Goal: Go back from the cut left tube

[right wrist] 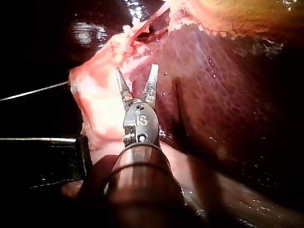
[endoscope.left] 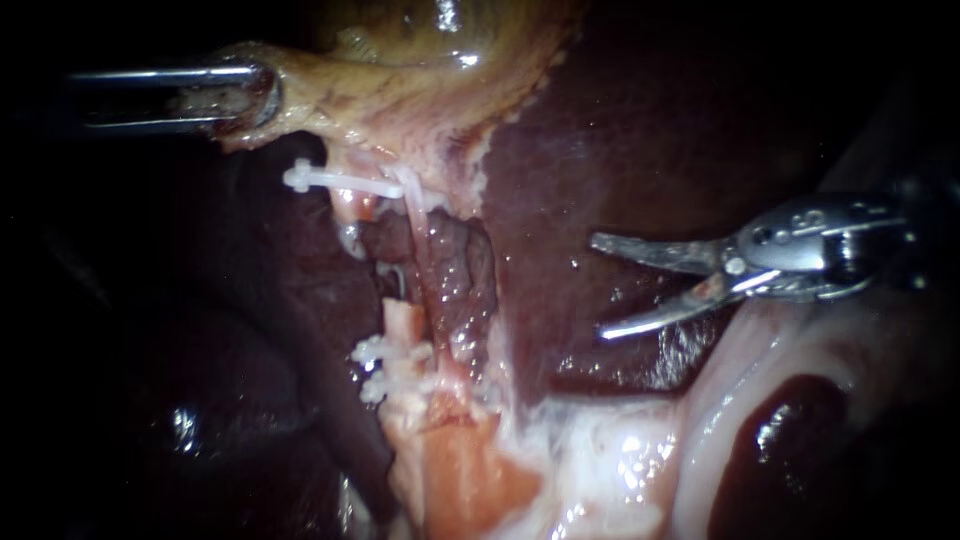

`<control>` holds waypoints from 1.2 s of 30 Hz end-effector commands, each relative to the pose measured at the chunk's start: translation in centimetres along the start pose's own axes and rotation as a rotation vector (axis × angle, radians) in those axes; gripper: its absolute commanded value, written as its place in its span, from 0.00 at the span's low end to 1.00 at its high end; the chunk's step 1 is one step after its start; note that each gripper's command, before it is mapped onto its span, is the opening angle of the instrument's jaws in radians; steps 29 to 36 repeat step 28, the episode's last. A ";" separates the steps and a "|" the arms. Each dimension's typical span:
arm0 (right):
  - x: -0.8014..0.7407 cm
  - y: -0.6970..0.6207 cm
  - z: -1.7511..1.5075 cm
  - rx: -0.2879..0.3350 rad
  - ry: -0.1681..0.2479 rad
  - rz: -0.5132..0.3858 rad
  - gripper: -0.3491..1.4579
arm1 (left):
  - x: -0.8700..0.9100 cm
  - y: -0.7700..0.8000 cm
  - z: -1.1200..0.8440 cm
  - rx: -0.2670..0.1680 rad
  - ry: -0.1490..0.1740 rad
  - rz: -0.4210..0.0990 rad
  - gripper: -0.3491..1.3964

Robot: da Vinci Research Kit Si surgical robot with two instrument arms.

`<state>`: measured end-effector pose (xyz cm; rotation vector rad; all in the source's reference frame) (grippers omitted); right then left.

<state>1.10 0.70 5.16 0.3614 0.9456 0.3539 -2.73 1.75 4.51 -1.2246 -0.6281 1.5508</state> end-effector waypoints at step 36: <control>-0.04 0.04 -0.02 0.028 -0.009 -0.008 0.99 | -0.33 -0.28 0.52 0.001 0.001 0.028 0.00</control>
